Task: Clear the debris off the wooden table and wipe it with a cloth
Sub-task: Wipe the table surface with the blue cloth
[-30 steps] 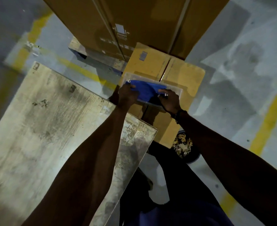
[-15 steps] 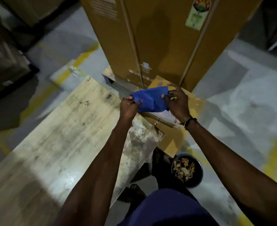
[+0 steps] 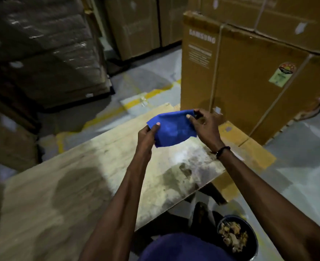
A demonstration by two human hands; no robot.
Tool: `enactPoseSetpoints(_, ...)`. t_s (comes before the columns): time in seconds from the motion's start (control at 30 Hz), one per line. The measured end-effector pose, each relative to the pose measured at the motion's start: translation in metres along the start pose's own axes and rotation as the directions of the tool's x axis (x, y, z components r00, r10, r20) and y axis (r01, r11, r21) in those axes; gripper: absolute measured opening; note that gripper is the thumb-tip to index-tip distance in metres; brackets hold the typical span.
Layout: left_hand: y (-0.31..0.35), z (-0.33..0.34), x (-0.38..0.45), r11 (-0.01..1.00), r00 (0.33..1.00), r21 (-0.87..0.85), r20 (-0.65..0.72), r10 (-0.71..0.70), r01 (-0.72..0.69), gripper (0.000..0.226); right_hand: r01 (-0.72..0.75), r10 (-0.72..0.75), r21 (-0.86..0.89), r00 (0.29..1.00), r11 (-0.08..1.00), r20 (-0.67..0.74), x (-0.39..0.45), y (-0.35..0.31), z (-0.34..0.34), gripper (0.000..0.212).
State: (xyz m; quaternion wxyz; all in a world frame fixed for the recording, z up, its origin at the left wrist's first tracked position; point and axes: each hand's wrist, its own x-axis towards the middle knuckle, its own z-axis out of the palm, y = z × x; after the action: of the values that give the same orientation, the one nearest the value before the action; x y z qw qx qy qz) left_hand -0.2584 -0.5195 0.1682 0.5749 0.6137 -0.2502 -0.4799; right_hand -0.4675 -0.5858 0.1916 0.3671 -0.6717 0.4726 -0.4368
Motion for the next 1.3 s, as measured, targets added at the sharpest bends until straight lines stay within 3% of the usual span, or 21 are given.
enactPoseSetpoints(0.13, 0.007, -0.057, -0.037, 0.990, 0.983, -0.004, -0.116, 0.139, -0.141, 0.018, 0.085, -0.085, 0.004, 0.994, 0.996, 0.076, -0.015, -0.038, 0.039, 0.024)
enactPoseSetpoints(0.27, 0.013, -0.103, -0.068, 0.974, 0.944, 0.037, -0.241, 0.224, -0.221, 0.019, 0.137, -0.159, 0.111, 0.962, 0.984, 0.222, -0.019, -0.069, 0.069, 0.005)
enactPoseSetpoints(0.43, 0.025, -0.139, -0.106, 0.949, 0.867, 0.044, -0.395, 0.304, -0.313, 0.019, 0.161, -0.242, 0.232, 0.892, 0.959, 0.383, -0.028, -0.105, 0.105, 0.007)
enactPoseSetpoints(0.7, 0.021, -0.182, -0.172, 0.897, 0.655, 0.188, -0.626, 0.424, -0.401, 0.011, 0.140, -0.292, 0.320, 0.816, 0.937, 0.498, -0.060, -0.139, 0.150, 0.012)
enactPoseSetpoints(0.87, 0.002, -0.209, -0.222, 0.891, 0.550, 0.160, -0.736, 0.395, -0.425, 0.030, 0.036, -0.237, 0.348, 0.797, 0.937, 0.556, -0.098, -0.152, 0.175, 0.022)
enactPoseSetpoints(0.97, -0.010, -0.231, -0.252, 0.875, 0.463, 0.217, -0.779, 0.422, -0.432, 0.031, 0.018, -0.272, 0.386, 0.740, 0.922, 0.615, -0.125, -0.161, 0.191, 0.021)
enactPoseSetpoints(1.03, -0.015, -0.249, -0.265, 0.873, 0.454, 0.230, -0.781, 0.429, -0.430, 0.021, 0.029, -0.331, 0.429, 0.685, 0.903, 0.649, -0.141, -0.167, 0.202, 0.009)
enactPoseSetpoints(1.17, -0.024, -0.288, -0.292, 0.857, 0.440, 0.338, -0.749, 0.495, -0.388, 0.044, 0.001, -0.361, 0.443, 0.581, 0.896, 0.729, -0.171, -0.185, 0.223, 0.023)
enactPoseSetpoints(1.3, -0.029, -0.331, -0.322, 0.876, 0.504, 0.353, -0.718, 0.479, -0.329, 0.032, -0.106, -0.351, 0.435, 0.437, 0.894, 0.828, -0.195, -0.199, 0.251, 0.038)
